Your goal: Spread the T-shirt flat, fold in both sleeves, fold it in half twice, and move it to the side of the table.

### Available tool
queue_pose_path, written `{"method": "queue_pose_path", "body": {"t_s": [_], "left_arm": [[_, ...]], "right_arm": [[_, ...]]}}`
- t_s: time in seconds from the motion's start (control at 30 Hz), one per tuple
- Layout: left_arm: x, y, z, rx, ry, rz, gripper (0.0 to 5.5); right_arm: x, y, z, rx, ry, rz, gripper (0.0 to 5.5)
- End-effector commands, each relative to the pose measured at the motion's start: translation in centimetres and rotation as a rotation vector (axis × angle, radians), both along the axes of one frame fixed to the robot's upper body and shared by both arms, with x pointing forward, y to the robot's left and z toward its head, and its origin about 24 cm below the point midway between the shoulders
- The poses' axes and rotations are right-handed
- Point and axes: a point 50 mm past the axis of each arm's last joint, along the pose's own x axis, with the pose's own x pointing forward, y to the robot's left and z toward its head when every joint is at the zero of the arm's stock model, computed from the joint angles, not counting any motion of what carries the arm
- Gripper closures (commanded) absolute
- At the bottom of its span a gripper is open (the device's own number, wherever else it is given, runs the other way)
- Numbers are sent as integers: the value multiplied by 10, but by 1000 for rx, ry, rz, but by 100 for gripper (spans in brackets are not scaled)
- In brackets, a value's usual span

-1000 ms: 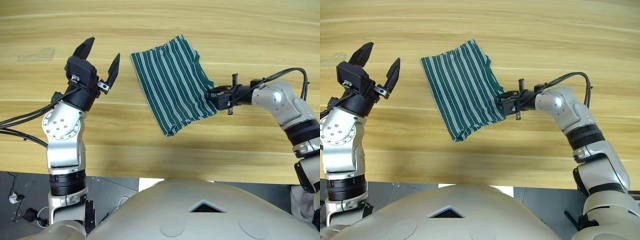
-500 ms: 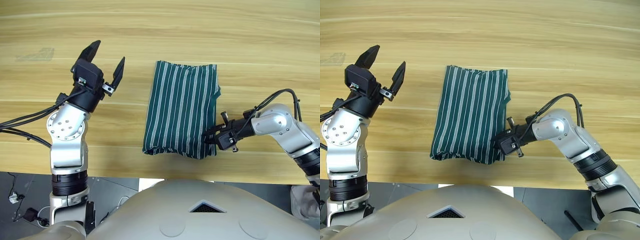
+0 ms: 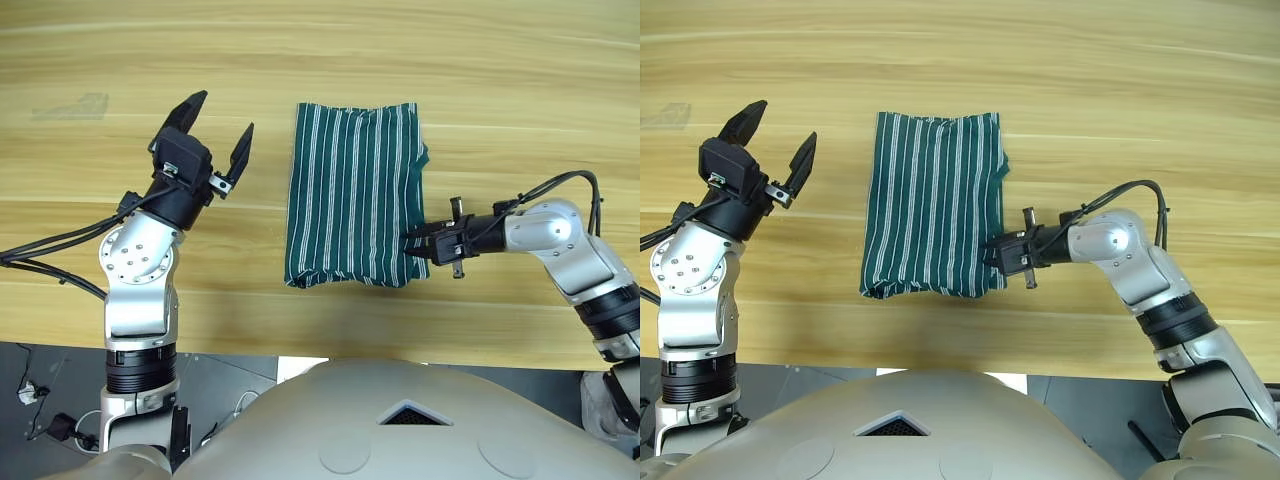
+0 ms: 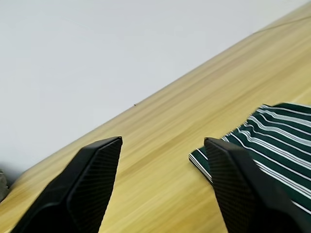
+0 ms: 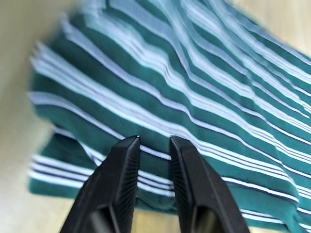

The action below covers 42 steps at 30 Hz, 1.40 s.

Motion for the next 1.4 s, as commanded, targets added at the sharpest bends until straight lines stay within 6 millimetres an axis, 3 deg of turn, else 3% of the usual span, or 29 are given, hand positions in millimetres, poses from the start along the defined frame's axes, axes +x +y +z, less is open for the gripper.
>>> {"method": "queue_pose_path", "body": {"t_s": [0.03,0.13,0.23,0.3,0.4,0.6,0.8,0.93,1.13,1.4], "left_arm": [[-21,6,1,82,26,-91,237],[-33,9,0,112,50,-121,237],[-55,7,0,209,75,-229,237],[-61,7,-5,495,1,-303,237],[-66,6,-19,837,-97,-493,237],[-71,17,-50,1023,-123,-728,234],[-83,20,-71,1045,-114,-885,234],[-81,19,-78,1029,-117,-906,234],[-68,-5,-88,997,-182,-990,234],[-57,-11,-101,1016,-178,-1061,234]], "right_arm": [[-18,-16,28,274,178,-145,434],[-27,-23,36,360,254,-195,434],[-26,-36,45,447,184,-321,434],[-24,-49,35,335,-55,-358,434],[-31,-64,11,96,-344,-168,434],[-35,-68,-4,56,-560,68,364],[-32,-73,-15,5,-639,294,263],[-27,-68,-23,21,-640,311,263],[-16,-43,-30,87,-647,352,263],[-2,-23,-34,111,-644,394,263]]}}
